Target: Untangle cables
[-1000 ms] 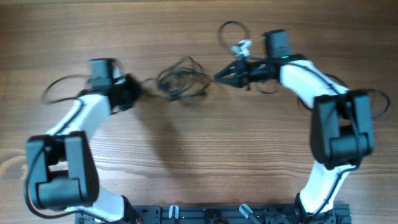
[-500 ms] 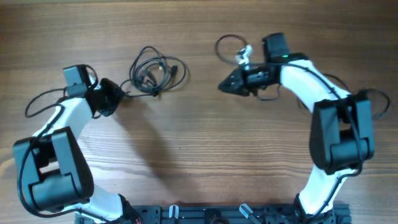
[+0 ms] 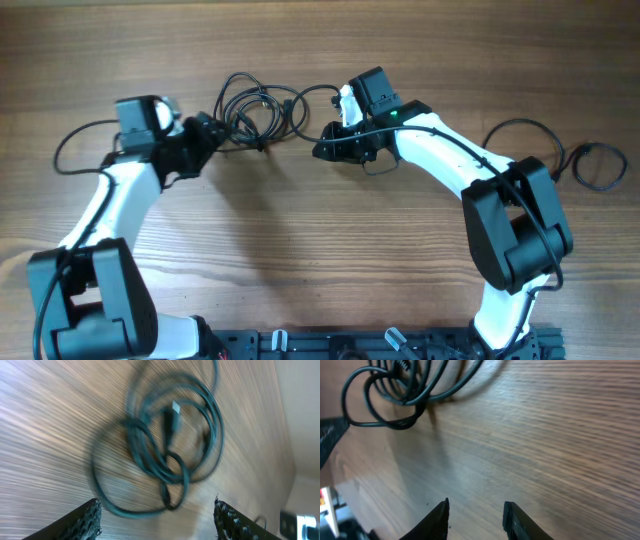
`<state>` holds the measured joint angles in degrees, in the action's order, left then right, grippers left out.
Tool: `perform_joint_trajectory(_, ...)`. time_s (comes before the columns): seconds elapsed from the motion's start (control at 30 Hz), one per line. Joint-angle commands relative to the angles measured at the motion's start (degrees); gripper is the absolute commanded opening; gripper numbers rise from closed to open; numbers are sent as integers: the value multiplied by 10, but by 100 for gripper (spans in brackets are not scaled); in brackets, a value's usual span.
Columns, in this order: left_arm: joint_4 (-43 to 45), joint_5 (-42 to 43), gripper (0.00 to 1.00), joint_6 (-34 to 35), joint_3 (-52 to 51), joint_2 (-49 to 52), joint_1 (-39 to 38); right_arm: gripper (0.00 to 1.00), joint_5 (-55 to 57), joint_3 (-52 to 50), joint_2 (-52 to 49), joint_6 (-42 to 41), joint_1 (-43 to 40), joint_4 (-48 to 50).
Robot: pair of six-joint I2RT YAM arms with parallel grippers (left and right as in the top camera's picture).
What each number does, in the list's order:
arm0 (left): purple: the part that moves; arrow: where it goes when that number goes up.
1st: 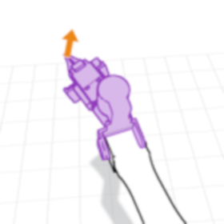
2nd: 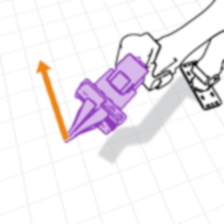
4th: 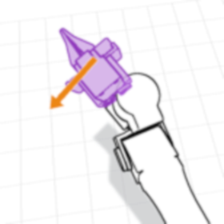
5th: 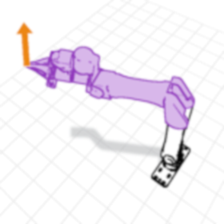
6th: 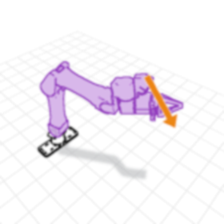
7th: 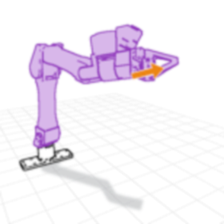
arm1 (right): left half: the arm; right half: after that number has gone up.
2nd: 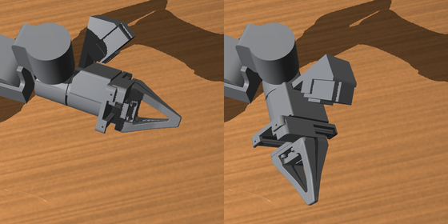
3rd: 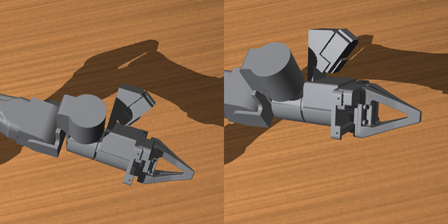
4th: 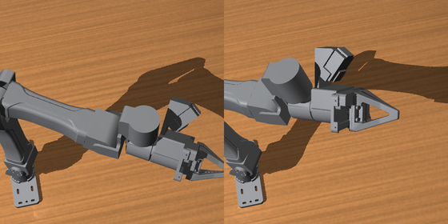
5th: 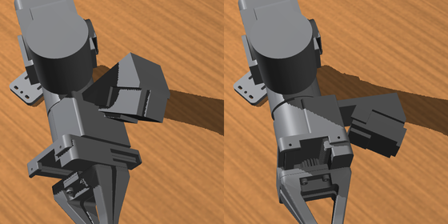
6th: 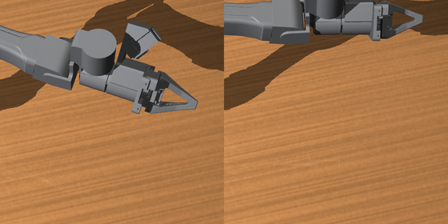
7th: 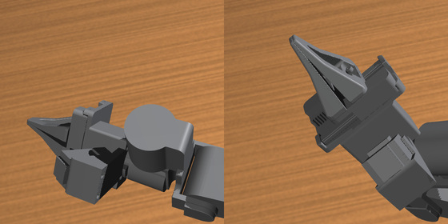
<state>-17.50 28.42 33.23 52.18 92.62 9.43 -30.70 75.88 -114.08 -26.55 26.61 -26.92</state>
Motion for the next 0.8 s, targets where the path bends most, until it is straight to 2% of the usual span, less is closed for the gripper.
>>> perform_joint_trajectory(0.0,3,-129,72,1,8,-7,-87,41,46,5,10,-21,-5,-3)
perform_joint_trajectory(0.1,-4,-221,68,2,24,-7,-141,43,73,5,10,-22,-8,-19)
perform_joint_trajectory(0.27,-165,-396,66,2,165,-7,-234,43,87,5,10,-22,-8,-21)
perform_joint_trajectory(0.3,-187,-401,63,2,190,-7,-244,43,87,5,10,-22,-8,-21)
perform_joint_trajectory(0.33,-195,-400,56,2,203,-7,-251,43,87,5,10,-22,-8,-21)
perform_joint_trajectory(0.43,-186,-401,27,2,207,-2,-261,43,89,5,10,-21,-8,-21)
perform_joint_trajectory(0.47,-183,-401,22,2,207,10,-262,43,94,5,10,-21,-8,-21)
perform_joint_trajectory(0.77,-171,-405,21,2,206,111,-261,43,118,5,10,-20,-7,-25)
